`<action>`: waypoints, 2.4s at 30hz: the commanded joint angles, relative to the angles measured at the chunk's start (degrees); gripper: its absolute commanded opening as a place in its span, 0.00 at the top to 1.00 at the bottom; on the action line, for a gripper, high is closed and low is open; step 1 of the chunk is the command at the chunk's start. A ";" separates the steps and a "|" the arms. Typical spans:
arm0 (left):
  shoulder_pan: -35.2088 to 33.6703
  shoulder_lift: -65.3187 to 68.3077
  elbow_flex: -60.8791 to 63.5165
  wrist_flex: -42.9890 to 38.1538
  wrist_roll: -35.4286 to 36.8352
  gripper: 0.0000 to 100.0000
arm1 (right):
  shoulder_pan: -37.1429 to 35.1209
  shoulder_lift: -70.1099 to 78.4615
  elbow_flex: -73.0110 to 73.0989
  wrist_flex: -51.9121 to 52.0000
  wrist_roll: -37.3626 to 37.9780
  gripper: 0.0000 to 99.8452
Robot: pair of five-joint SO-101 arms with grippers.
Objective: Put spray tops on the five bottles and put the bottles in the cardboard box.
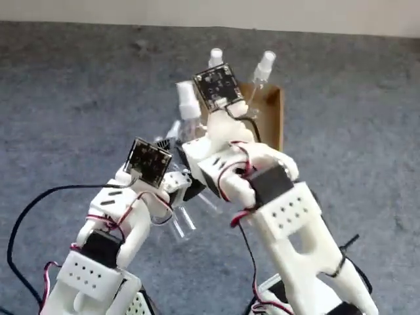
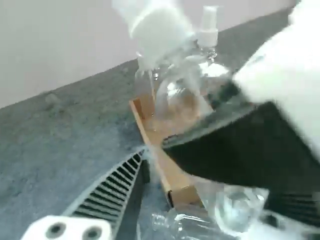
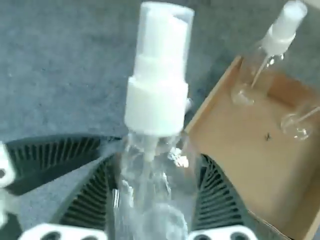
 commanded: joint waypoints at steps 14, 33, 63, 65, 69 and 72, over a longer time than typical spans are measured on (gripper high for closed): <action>-3.65 10.33 -4.44 -2.55 -0.62 0.71 | 22.29 6.55 -3.56 -15.34 8.00 1.00; -7.69 10.77 -4.44 -2.73 -0.79 0.83 | 28.00 28.70 4.26 -43.21 7.30 1.00; -7.69 10.68 -4.44 -2.64 -0.79 0.83 | 26.24 29.23 10.68 -46.90 3.34 1.00; -7.69 10.68 -4.44 -2.64 -0.79 0.83 | 26.24 29.23 10.77 -46.90 3.34 1.00; -7.69 10.68 -4.44 -2.64 -0.79 0.83 | 26.24 29.23 10.77 -46.90 3.34 1.00; -7.69 10.68 -4.44 -2.64 -0.79 0.83 | 25.89 29.23 10.86 -46.90 3.60 1.00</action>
